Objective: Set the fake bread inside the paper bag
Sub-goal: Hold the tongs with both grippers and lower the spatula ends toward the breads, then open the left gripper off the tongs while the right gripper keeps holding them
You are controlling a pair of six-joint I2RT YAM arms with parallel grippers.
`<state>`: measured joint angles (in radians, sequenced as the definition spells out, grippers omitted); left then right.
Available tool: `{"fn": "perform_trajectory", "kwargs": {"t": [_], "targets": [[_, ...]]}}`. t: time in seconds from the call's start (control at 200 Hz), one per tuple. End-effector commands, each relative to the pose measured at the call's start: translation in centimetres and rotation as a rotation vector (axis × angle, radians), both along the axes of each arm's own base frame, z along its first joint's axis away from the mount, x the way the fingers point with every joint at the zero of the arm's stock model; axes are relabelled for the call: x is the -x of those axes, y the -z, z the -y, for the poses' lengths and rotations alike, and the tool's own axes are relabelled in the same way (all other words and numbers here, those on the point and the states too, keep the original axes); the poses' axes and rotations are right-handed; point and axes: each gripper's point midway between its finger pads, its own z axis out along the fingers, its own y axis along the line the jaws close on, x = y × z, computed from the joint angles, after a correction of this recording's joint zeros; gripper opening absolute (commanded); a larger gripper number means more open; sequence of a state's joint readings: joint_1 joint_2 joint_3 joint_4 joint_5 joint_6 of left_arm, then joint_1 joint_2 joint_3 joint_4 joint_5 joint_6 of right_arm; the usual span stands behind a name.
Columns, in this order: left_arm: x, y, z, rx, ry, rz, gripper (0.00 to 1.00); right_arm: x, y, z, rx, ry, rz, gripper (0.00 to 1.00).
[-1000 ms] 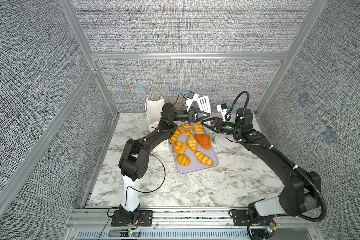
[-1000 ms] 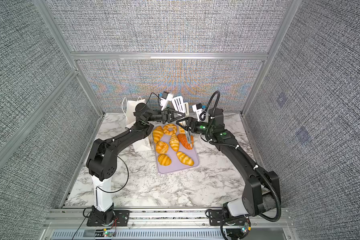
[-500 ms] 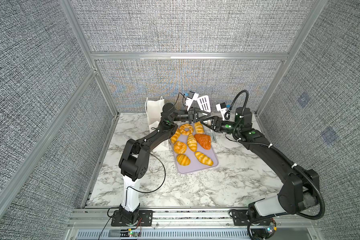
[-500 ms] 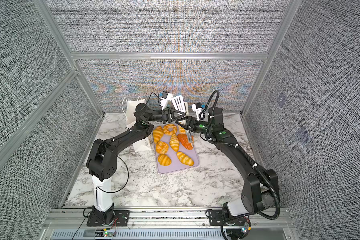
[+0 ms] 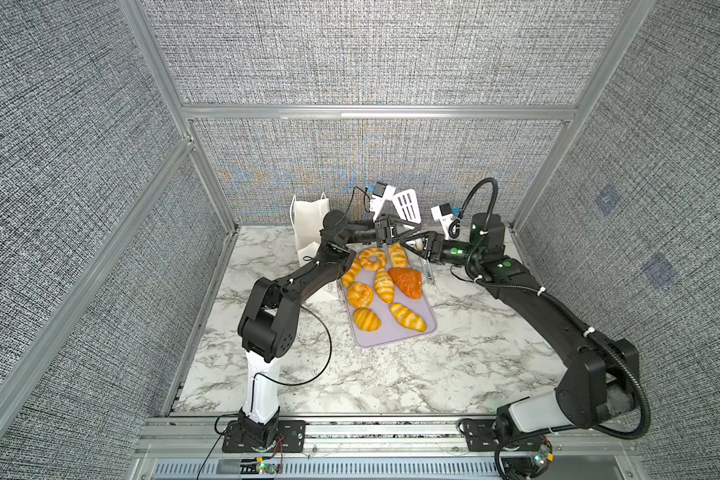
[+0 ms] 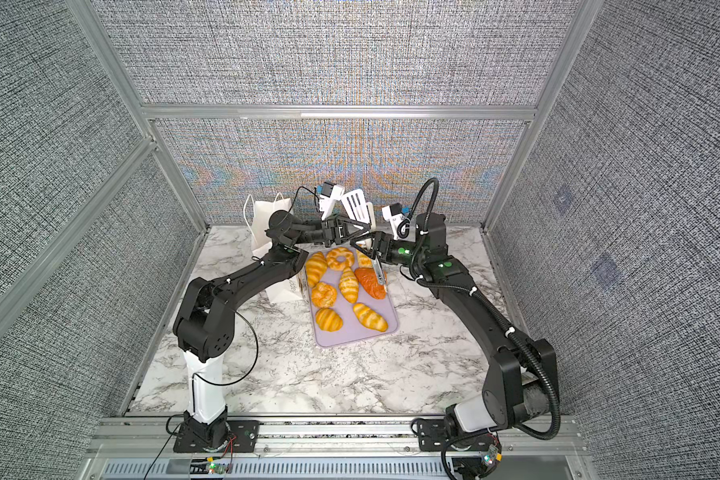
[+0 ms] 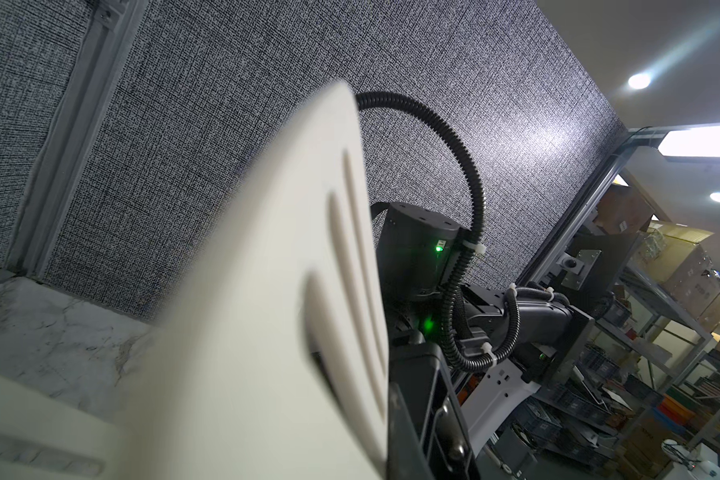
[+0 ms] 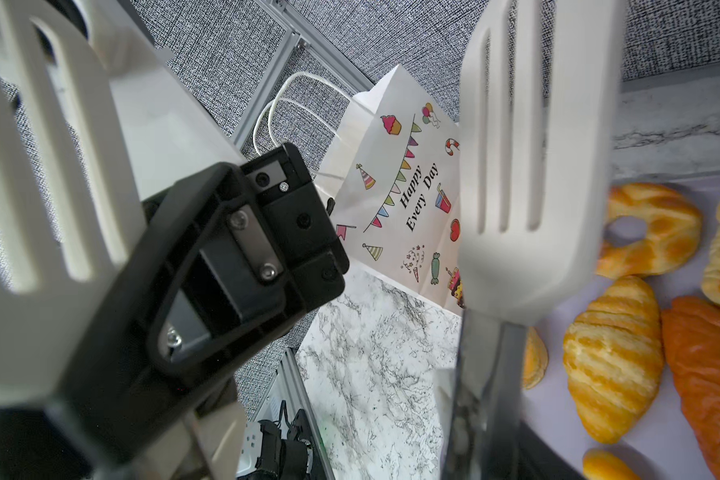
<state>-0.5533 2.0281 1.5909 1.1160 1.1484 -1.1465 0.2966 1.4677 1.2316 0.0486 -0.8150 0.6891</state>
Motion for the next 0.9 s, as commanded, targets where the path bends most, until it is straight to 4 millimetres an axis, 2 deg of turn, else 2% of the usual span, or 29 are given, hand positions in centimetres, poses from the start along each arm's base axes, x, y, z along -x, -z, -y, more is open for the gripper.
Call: {"fn": "perform_trajectory", "kwargs": {"t": [0.0, 0.25, 0.49, 0.896], "targets": [[1.9, -1.2, -0.5, 0.043, 0.05, 0.09, 0.0, -1.1, 0.0, 0.6, 0.007, 0.063, -0.002, 0.78], [2.0, -1.1, -0.6, 0.052, 0.057, 0.093, 0.0, -0.7, 0.9, 1.0, 0.03, 0.064, -0.05, 0.69], [1.8, -1.3, -0.6, 0.057, 0.054, 0.094, 0.0, -0.1, 0.9, 2.4, 0.039, 0.09, -0.057, 0.69], [1.6, -1.5, -0.7, 0.084, 0.061, 0.075, 0.0, 0.0, 0.9, 2.4, 0.04, 0.083, -0.06, 0.65]]}}
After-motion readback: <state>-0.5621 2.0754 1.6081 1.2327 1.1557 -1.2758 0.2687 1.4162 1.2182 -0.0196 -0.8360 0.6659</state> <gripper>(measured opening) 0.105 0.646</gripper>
